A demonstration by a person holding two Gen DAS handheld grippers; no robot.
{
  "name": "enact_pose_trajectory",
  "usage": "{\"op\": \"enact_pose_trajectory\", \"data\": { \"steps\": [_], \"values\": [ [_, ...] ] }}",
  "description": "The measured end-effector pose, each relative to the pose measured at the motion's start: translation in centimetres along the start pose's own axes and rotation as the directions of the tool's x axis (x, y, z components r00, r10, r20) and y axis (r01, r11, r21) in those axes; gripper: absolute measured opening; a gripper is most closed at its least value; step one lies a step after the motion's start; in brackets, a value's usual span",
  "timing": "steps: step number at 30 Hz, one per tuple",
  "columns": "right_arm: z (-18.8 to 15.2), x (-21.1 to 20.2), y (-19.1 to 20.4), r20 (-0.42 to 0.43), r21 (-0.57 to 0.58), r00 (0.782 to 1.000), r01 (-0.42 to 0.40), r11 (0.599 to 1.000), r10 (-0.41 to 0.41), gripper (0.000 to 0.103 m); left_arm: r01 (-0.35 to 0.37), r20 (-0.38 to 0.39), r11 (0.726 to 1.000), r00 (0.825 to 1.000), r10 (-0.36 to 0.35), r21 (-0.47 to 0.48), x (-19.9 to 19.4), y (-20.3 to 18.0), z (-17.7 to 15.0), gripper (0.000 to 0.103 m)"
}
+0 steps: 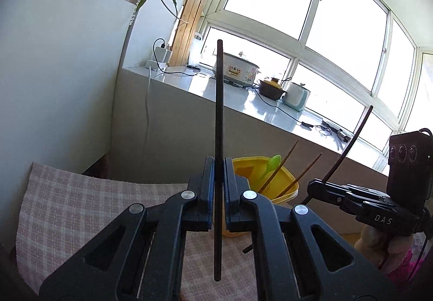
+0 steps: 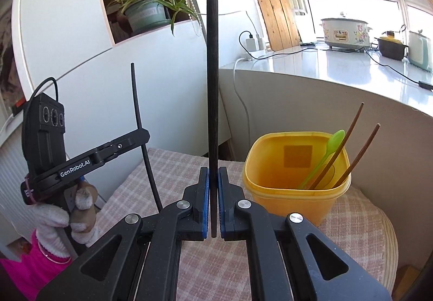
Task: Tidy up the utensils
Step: 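Lift the black chopsticks in both tools and carry them over the yellow container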
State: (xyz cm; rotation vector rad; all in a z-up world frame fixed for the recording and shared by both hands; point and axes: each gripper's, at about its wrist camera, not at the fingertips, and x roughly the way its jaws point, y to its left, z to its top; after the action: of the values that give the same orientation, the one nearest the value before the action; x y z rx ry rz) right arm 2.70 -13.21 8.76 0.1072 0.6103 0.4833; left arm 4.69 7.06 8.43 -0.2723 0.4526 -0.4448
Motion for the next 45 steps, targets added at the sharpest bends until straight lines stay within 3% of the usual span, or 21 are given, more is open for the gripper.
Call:
{"op": "enact_pose_trajectory", "data": {
  "steps": [10, 25, 29, 39, 45],
  "values": [
    [2.3, -3.8, -1.8, 0.125, 0.011, 0.990, 0.072, 0.997, -0.073, 0.004, 0.051, 0.039, 0.997, 0.998, -0.053, 0.064, 3.5, -4.4, 2.0, 0.003],
    [4.2, -4.7, -4.0, 0.176, 0.026, 0.972, 0.154, 0.988, -0.156, 0.004, 0.053, 0.186, 0.992, 0.980, -0.075, 0.117, 6.1, -7.8, 5.0, 0.003],
    [4.2, -4.4, -4.6, 0.177, 0.036, 0.969, 0.172, 0.984, -0.175, 0.004, 0.080, 0.172, 0.992, 0.980, -0.097, 0.102, 7.9, -8.0, 5.0, 0.003],
    [3.6, -2.6, -5.1, 0.131, 0.008, 0.962, 0.239, 0.971, -0.238, 0.004, 0.056, 0.132, 0.993, 0.989, -0.070, 0.108, 10.6, -7.8, 3.8, 0.003],
    [3.5, -1.7, -5.1, 0.125, -0.021, 0.945, 0.309, 0.951, -0.304, 0.004, 0.048, 0.118, 0.992, 0.991, -0.061, 0.115, 11.2, -7.7, 3.1, 0.003]
  ]
}}
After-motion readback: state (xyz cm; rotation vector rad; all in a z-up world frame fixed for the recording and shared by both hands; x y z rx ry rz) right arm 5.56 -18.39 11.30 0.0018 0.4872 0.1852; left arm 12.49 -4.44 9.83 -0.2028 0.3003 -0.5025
